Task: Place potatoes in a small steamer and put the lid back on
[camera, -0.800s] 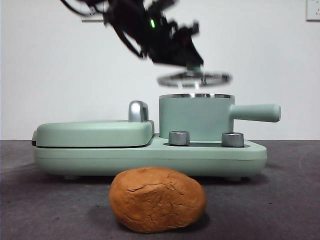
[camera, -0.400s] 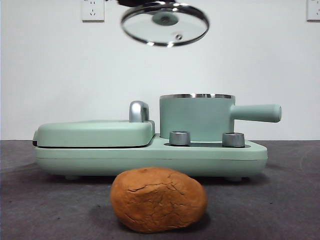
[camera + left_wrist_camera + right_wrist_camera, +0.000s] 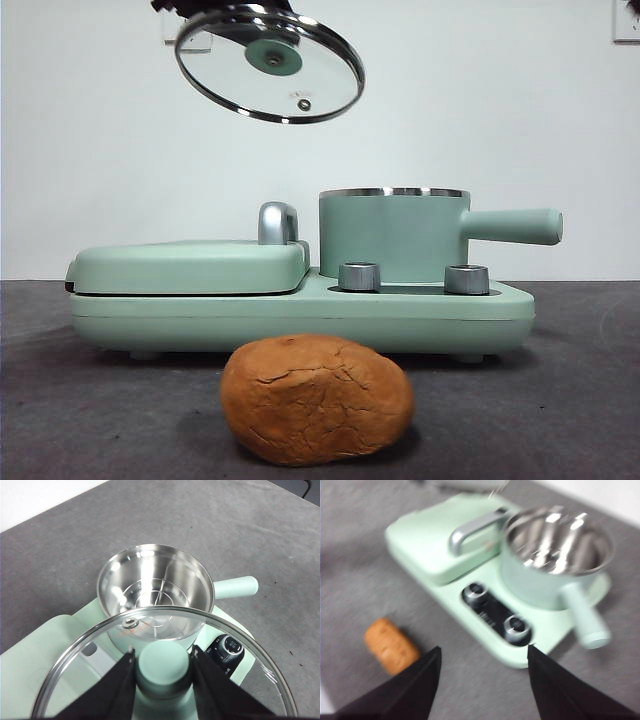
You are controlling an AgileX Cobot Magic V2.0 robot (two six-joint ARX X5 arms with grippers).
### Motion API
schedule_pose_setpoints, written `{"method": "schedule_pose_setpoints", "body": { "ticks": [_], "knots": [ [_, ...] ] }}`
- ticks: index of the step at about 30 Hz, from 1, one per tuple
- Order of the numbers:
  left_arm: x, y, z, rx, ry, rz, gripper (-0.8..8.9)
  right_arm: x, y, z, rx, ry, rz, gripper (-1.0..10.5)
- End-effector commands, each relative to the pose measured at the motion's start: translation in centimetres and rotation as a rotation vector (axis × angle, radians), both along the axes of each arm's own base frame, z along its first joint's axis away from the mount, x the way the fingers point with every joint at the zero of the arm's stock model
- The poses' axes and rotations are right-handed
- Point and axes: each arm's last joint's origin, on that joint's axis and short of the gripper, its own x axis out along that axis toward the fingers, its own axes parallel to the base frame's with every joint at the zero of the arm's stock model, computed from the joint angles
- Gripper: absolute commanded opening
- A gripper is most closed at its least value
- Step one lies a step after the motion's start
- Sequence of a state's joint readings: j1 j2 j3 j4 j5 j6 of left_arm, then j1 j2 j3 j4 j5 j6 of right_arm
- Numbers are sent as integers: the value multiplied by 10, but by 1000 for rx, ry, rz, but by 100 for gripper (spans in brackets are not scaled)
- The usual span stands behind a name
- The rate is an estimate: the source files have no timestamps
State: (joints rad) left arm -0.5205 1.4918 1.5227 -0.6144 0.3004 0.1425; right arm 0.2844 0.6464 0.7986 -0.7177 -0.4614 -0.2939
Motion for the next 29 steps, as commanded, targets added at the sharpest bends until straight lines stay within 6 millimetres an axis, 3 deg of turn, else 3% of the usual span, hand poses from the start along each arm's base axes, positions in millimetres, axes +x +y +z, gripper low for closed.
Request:
{"method": "schedule_pose_setpoints", "body": {
  "ticks": [1,6,12,19,29],
  "knots": [
    [-6,3,16,-28,-50,-6,10,8,10,-2,-50,5,92,282],
    [-16,12,26,-39,-70,4,10,23,35,-17,-141,52,262,351],
    [-26,19,35,-51,-93,9,9,39,70,-42,-222,136,427,353],
    [-27,22,37,-52,-97,17,9,55,107,-69,-265,166,520,352],
    [-25,28,36,-30,-105,25,9,61,146,-100,-295,186,625,353]
  ]
}}
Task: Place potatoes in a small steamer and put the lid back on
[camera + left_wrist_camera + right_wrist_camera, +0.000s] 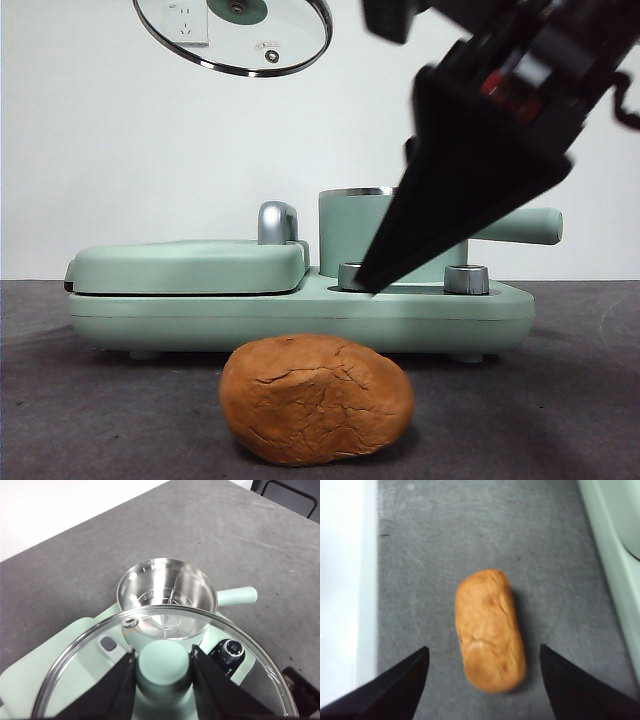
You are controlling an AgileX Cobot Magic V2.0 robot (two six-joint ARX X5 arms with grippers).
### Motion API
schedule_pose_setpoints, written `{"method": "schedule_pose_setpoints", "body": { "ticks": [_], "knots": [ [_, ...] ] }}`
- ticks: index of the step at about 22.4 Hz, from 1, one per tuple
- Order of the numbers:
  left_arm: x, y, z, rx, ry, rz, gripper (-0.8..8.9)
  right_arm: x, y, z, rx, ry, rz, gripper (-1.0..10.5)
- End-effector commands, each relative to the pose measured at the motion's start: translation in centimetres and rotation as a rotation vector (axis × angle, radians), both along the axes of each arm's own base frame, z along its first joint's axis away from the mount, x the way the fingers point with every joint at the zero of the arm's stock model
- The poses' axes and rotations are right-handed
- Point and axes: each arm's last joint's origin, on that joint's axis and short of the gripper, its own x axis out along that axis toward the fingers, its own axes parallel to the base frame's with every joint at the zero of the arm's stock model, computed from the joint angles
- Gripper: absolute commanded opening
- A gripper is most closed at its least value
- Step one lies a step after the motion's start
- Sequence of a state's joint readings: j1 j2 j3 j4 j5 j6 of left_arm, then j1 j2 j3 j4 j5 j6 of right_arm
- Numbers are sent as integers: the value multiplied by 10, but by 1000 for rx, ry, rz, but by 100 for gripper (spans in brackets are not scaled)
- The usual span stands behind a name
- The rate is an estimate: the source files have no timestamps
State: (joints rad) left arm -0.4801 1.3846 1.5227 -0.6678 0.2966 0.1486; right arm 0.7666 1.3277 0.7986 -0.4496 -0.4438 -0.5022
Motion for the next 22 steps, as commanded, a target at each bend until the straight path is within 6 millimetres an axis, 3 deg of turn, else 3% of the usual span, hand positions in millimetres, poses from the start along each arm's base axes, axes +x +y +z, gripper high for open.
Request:
{"method": "schedule_pose_setpoints", "body": {
  "ticks": [1,12,15,18,22],
  "knots": [
    [-1,2,10,-7,-51,-12,9,2,13,-4,6,-15,40,353],
    [0,5,9,-3,-50,-2,9,6,35,-41,-114,-34,58,349],
    [0,5,9,-1,-52,-4,9,7,37,-48,-152,-36,40,220],
    [1,5,9,0,-53,-3,9,6,34,-40,-143,-29,-30,166],
    [1,5,9,1,-54,-5,9,-1,16,-4,-105,-29,-151,166]
  ]
}}
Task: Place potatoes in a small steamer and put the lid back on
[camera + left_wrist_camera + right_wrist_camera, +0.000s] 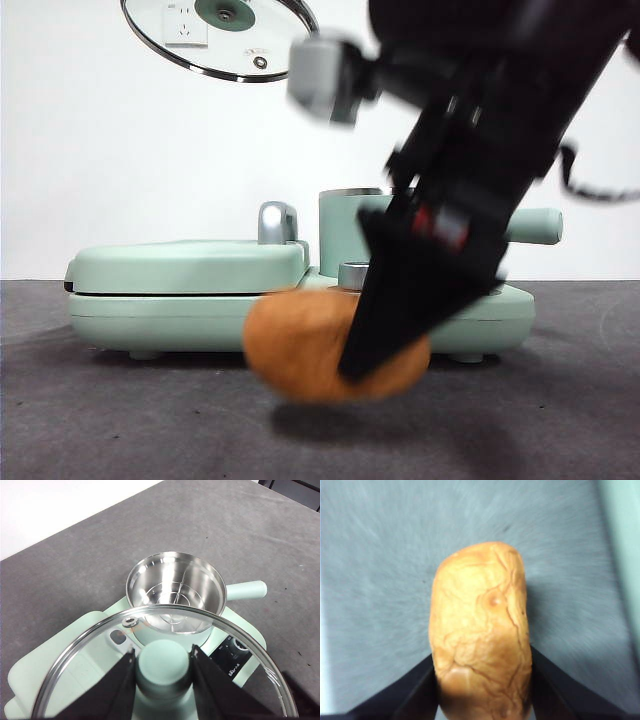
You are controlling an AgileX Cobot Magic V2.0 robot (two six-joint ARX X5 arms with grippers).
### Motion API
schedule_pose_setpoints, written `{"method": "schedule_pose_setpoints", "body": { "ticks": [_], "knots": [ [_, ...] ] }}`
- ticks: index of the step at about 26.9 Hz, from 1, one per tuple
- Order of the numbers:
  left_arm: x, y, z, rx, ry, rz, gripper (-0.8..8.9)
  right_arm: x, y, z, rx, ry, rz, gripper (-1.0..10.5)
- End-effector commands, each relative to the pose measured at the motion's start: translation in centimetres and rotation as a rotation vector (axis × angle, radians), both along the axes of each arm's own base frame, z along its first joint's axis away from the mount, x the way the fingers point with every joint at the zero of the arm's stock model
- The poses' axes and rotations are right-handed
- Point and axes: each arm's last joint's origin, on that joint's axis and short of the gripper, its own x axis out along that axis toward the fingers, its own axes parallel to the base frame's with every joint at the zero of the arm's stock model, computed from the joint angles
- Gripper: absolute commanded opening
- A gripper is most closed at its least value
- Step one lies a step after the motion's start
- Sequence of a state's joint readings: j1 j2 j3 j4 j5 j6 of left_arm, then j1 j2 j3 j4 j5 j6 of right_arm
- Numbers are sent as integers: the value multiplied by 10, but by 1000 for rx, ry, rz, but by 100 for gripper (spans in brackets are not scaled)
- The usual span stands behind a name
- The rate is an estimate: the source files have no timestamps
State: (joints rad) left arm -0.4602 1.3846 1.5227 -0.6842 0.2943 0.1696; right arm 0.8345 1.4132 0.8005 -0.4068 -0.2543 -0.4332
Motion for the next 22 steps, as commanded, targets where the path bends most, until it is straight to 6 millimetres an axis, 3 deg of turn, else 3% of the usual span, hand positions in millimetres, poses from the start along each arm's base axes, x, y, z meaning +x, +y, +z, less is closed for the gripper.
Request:
{"method": "schedule_pose_setpoints", "body": {
  "ticks": [1,5,10,16,22],
  "knots": [
    [-2,-1,11,-20,-55,-17,9,-3,-8,28,39,8,-115,166],
    [-2,-1,11,-19,-55,-17,9,-2,-35,81,72,-32,-323,167],
    [-2,-1,11,-20,-55,-17,9,26,-50,151,185,-101,-482,168],
    [-2,-1,11,-20,-55,-17,9,70,-48,181,235,-158,-565,169],
    [-2,-1,11,-20,-55,-17,9,123,-43,179,217,-153,-634,169]
  ]
}}
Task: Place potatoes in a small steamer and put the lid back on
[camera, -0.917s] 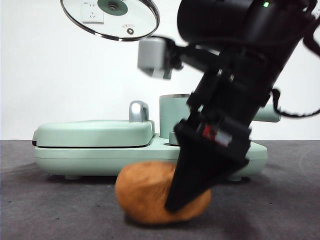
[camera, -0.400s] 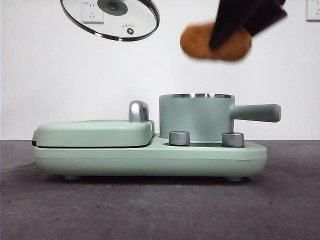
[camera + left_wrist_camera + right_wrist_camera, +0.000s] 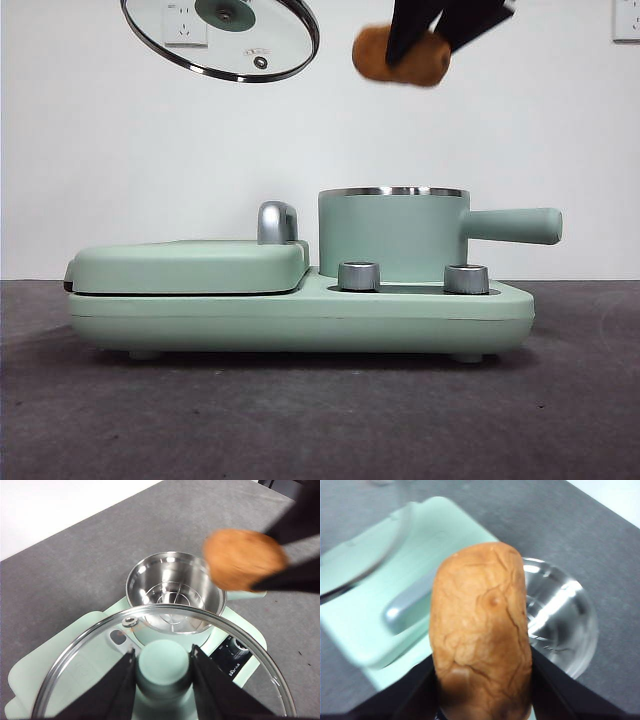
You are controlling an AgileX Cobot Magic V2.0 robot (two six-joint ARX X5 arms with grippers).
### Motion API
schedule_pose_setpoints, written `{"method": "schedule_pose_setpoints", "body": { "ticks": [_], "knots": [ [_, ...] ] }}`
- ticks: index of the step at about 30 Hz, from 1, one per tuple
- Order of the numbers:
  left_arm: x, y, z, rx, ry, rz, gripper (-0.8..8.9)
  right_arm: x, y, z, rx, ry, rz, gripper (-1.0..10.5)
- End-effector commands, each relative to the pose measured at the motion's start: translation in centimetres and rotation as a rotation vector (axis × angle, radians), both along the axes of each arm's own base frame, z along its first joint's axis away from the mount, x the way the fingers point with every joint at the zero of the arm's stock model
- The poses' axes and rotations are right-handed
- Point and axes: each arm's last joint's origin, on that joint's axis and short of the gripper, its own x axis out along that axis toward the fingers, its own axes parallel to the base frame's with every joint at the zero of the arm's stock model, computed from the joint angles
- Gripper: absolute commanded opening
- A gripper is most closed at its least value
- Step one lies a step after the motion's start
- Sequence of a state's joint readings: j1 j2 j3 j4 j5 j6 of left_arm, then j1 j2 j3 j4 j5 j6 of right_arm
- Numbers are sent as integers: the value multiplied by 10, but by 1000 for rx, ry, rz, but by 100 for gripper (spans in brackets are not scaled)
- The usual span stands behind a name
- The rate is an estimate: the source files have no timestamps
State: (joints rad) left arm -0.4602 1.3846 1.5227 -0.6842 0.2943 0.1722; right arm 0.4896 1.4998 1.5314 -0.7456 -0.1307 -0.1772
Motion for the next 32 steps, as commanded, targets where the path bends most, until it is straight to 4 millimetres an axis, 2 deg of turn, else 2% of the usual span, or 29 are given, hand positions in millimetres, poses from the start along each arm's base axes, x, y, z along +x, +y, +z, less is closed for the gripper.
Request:
{"method": "schedule_pose_setpoints", "body": {
  "ticks": [1,7,16,22,32],
  "knots": [
    [-2,-1,11,-22,-54,-16,9,24,6,-3,4,13,-26,169],
    [-2,-1,11,-24,-52,-14,9,68,9,-24,-19,62,-71,169],
    [-1,-1,11,-26,-55,-14,9,100,13,-75,-77,186,-91,169],
    [-1,-1,13,-33,-69,-14,9,109,16,-97,-104,242,-94,169],
    [0,-1,13,-37,-77,-14,9,110,17,-103,-114,262,-93,169]
  ]
}}
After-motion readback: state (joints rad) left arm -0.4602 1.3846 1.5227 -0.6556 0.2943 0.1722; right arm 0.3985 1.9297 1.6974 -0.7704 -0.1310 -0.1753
